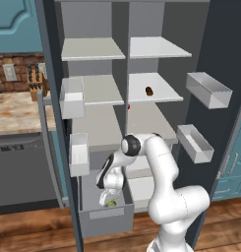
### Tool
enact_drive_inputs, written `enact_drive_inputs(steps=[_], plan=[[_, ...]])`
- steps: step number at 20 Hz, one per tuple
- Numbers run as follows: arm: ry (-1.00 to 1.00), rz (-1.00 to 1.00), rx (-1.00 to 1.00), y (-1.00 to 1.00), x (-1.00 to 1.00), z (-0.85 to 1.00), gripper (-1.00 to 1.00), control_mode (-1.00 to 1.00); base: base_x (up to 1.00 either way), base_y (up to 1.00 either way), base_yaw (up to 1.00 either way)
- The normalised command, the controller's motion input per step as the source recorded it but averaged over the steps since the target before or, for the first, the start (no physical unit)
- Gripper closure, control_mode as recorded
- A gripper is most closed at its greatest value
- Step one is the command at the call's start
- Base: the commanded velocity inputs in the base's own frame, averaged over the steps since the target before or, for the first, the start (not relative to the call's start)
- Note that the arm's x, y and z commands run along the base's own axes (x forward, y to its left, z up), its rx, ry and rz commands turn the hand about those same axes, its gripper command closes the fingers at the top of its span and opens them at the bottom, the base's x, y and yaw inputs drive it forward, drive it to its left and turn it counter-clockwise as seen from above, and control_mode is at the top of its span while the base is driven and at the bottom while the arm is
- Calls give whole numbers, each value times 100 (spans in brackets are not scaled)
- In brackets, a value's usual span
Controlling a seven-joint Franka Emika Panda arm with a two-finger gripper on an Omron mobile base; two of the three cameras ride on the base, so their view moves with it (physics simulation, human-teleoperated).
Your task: Take the broccoli and sweet potato from the fridge shelf and place them in the freezer drawer to begin freezing them.
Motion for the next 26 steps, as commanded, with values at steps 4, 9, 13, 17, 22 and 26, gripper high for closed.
enact_drive_inputs(steps=[4,9,13,17,22,26], plan=[[4,0,0,16,-15,-55,100,-100,0,0,0],[2,0,0,17,-62,-45,-100,-100,0,0,0],[-2,0,0,2,-56,-2,-100,-100,0,0,0],[-7,0,0,0,-7,25,-100,-100,0,0,0],[-8,0,0,0,5,44,-100,-100,0,0,0],[-14,-1,0,0,0,56,-100,-100,0,0,0]])
